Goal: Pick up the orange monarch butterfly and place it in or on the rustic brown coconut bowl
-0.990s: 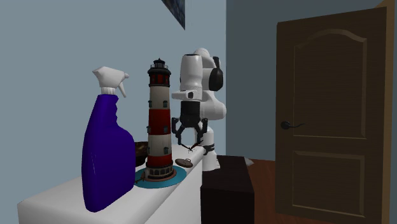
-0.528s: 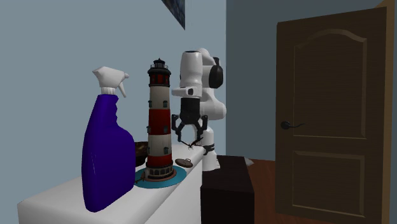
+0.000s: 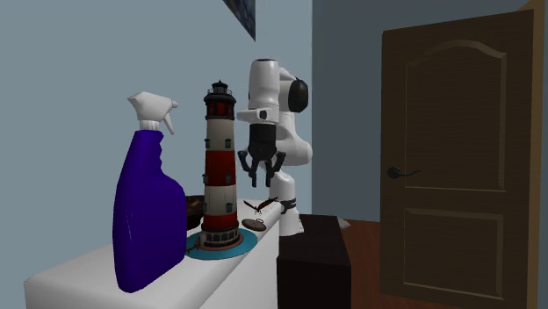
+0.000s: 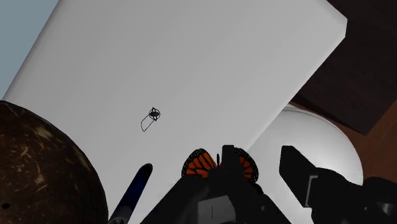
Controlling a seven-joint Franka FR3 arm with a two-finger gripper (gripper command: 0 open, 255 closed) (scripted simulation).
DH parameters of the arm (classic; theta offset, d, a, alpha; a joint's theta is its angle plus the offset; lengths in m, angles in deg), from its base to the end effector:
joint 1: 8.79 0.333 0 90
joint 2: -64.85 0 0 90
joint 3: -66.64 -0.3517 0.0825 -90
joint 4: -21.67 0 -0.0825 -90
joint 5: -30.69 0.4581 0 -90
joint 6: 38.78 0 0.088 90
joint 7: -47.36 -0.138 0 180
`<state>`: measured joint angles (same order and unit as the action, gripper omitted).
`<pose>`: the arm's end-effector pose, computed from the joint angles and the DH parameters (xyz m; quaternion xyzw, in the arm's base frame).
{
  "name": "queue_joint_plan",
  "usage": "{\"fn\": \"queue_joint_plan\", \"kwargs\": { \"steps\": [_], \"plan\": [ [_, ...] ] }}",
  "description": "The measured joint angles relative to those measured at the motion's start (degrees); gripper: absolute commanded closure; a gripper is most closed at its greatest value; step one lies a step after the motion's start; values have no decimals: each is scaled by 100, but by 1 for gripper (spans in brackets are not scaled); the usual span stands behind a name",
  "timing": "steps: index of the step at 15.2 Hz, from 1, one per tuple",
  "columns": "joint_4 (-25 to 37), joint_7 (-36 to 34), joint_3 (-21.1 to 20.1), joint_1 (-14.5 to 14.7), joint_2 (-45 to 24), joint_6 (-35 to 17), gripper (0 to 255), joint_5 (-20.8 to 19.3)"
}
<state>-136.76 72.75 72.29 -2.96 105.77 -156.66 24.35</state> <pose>0.3658 -0.0018 0.3758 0.9660 0.2578 -0.0007 0.0169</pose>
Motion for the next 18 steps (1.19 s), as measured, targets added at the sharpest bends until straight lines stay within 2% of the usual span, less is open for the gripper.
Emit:
{"fn": "queue_joint_plan", "kwargs": {
  "steps": [4, 6, 12, 18],
  "plan": [
    [327, 297, 186, 93, -941, -555, 0, 13],
    [339, 374, 237, 108, -1195, -783, 0, 14],
    [132, 381, 275, 124, -1559, -1361, 0, 4],
    [84, 385, 284, 120, -1600, -1442, 0, -1]
  ]
}}
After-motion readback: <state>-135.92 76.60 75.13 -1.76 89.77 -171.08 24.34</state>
